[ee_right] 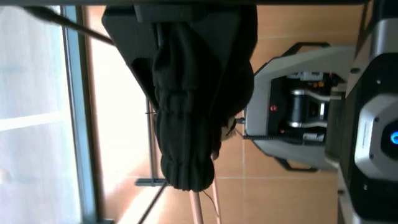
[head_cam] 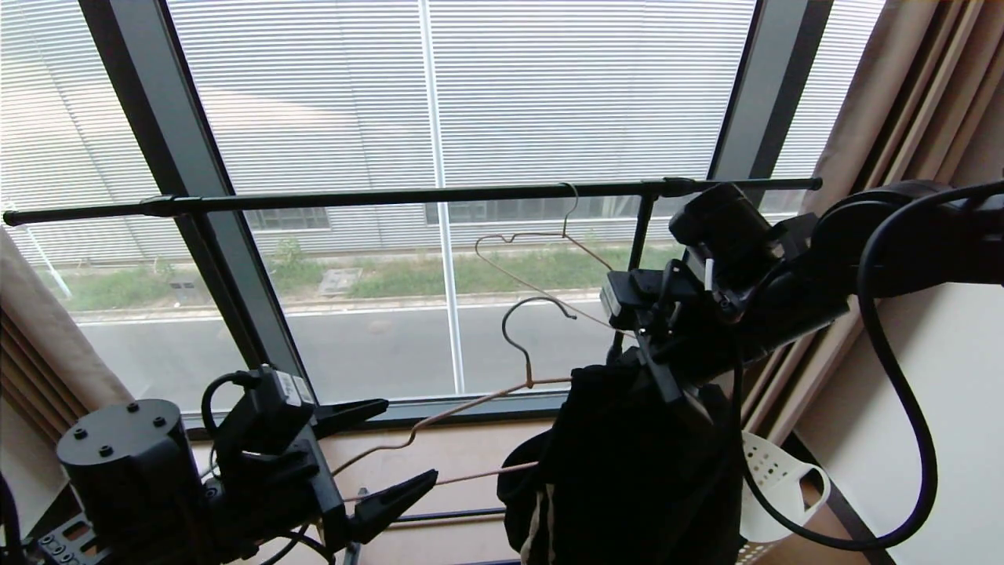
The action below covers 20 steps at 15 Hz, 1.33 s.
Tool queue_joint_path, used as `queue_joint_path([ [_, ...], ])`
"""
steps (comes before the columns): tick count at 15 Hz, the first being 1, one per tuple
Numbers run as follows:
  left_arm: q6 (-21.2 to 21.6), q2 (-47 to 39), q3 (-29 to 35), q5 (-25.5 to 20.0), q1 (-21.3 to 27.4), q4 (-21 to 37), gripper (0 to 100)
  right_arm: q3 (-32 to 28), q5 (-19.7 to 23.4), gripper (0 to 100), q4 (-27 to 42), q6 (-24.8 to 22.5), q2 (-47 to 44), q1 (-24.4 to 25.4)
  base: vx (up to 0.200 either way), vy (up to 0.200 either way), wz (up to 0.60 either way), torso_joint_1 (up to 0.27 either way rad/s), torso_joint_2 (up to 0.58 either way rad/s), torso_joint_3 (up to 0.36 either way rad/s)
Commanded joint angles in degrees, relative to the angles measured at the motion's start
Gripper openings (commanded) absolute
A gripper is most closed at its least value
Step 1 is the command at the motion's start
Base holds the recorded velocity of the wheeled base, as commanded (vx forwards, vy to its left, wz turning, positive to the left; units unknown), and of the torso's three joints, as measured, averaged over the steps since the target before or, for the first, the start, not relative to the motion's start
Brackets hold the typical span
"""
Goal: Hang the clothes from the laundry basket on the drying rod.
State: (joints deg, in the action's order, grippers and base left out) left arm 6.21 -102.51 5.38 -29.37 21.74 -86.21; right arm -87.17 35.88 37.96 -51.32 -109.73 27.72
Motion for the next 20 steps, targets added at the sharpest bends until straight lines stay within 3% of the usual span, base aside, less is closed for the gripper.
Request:
queue_joint_path([
  [1,-8.1,5.2,-3.1,0.2,-2.4,-0.3,100,-0.3,-0.2,0,0.0,2.7,2.4,-1.6,0.000,0.000,0.00,0.000,0.00,0.000],
  [3,-14.2,6.0,-5.4,0.1,-5.0,-0.3,100,-0.4,-0.7,0,-0.1,6.7,4.2,-1.8,0.000,0.000,0.00,0.000,0.00,0.000],
  [4,-14.6,6.0,-5.4,0.1,-5.3,-0.3,100,-0.4,-0.8,0,-0.1,6.9,4.3,-1.8,0.000,0.000,0.00,0.000,0.00,0.000],
  [5,-22.2,5.9,-5.4,0.0,-7.1,1.3,100,-0.4,-1.6,0,-0.2,9.0,5.0,-2.2,0.000,0.000,0.00,0.000,0.00,0.000],
  [7,-29.3,5.0,-5.4,-0.4,-8.1,1.5,100,-0.3,-1.4,0,-0.2,9.2,5.4,-3.9,0.000,0.000,0.00,0.000,0.00,0.000],
  [10,-30.5,-1.9,-5.4,-3.2,-8.1,1.4,100,-0.6,-1.0,0,-0.4,10.1,5.5,-5.1,0.000,0.000,0.00,0.000,0.00,0.000],
  [12,-33.4,-11.6,-4.8,-3.4,-6.1,-1.1,100,-0.7,-0.8,0,-0.4,10.5,6.2,-5.9,0.000,0.000,0.00,0.000,0.00,0.000],
  [15,-36.4,-19.5,-3.4,-3.2,-5.0,-3.8,100,-0.4,4.8,0,-0.9,10.5,7.3,-7.3,0.000,0.000,0.00,0.000,0.00,0.000],
  [17,-36.5,-21.2,-1.5,-3.2,-5.1,-3.8,100,1.0,8.2,0,-1.0,10.0,7.5,-7.3,0.000,0.000,0.00,0.000,0.00,0.000],
  [20,-36.6,-21.6,0.2,-3.2,-4.4,-3.8,100,3.4,9.7,0,-1.3,8.3,7.4,-7.1,0.000,0.000,0.00,0.000,0.00,0.000],
])
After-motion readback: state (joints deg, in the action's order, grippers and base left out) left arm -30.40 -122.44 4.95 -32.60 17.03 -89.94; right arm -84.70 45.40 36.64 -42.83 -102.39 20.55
